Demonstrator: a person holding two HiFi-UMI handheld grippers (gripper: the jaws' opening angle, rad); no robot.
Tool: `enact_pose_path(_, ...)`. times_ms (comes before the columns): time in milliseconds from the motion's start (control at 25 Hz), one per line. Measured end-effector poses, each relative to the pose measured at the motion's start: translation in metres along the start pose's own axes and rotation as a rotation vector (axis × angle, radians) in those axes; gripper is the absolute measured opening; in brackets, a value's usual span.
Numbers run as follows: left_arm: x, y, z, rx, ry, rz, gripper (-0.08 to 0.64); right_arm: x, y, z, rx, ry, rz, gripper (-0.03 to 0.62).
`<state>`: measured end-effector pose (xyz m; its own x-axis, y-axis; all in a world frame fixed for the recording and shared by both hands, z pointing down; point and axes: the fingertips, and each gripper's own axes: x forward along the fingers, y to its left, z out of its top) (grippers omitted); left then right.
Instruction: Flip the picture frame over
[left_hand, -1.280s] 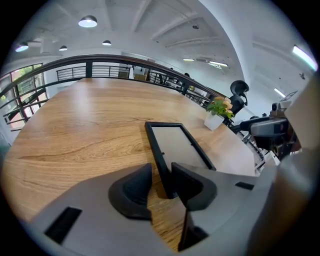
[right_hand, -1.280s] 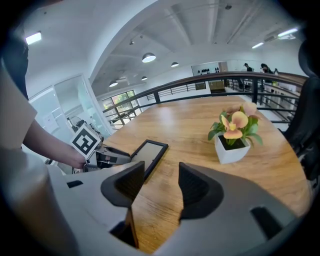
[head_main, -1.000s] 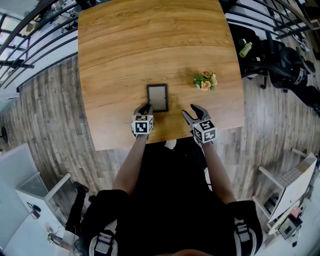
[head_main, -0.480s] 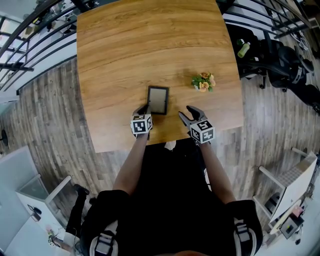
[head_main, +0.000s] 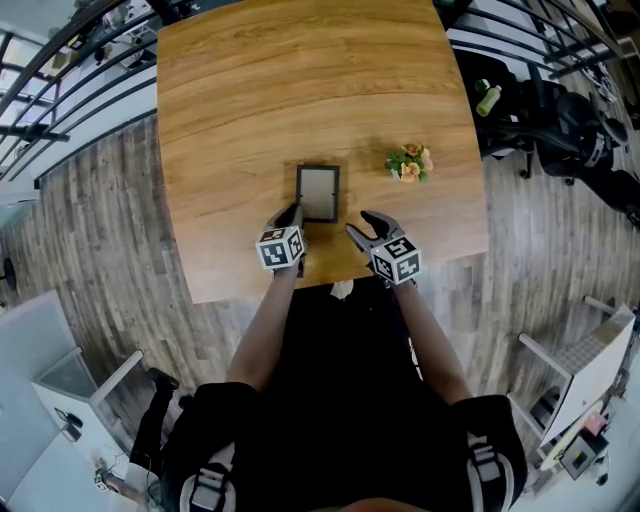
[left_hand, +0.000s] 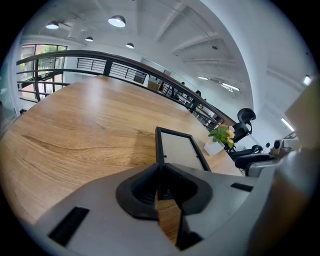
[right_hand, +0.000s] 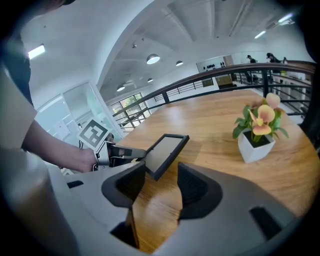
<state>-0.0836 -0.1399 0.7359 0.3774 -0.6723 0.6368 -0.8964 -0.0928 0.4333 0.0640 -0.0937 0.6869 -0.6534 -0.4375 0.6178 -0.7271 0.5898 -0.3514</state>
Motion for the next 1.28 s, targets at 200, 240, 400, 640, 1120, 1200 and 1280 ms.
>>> enact_pose_path(200, -0.010, -0.011, 0.019, 0.008, -0.052, -0.022, 0.057, 0.005, 0.005, 0.005, 0.015, -0.016, 0.014, 0.210)
enact_pose_path(240, -0.012, -0.013, 0.023, 0.013, -0.061, -0.026, 0.057, 0.006, 0.006, 0.006, 0.029, -0.023, 0.018, 0.210)
enact_pose_path(400, -0.022, -0.021, 0.032, 0.036, -0.088, -0.040, 0.057, 0.009, 0.012, 0.008, 0.079, -0.048, 0.038, 0.206)
enact_pose_path(640, -0.035, -0.029, 0.035, 0.058, -0.113, -0.066, 0.057, 0.017, 0.022, 0.014, 0.116, -0.075, 0.065, 0.199)
enact_pose_path(1120, -0.056, -0.045, 0.042, 0.095, -0.166, -0.110, 0.057, 0.016, 0.025, 0.022, 0.347, -0.167, 0.140, 0.134)
enact_pose_path(1200, -0.058, -0.045, 0.042, 0.094, -0.170, -0.117, 0.057, 0.016, 0.025, 0.022, 0.352, -0.165, 0.143, 0.132)
enact_pose_path(1280, -0.060, -0.045, 0.042, 0.090, -0.175, -0.125, 0.058, 0.017, 0.027, 0.019, 0.370, -0.163, 0.161, 0.130)
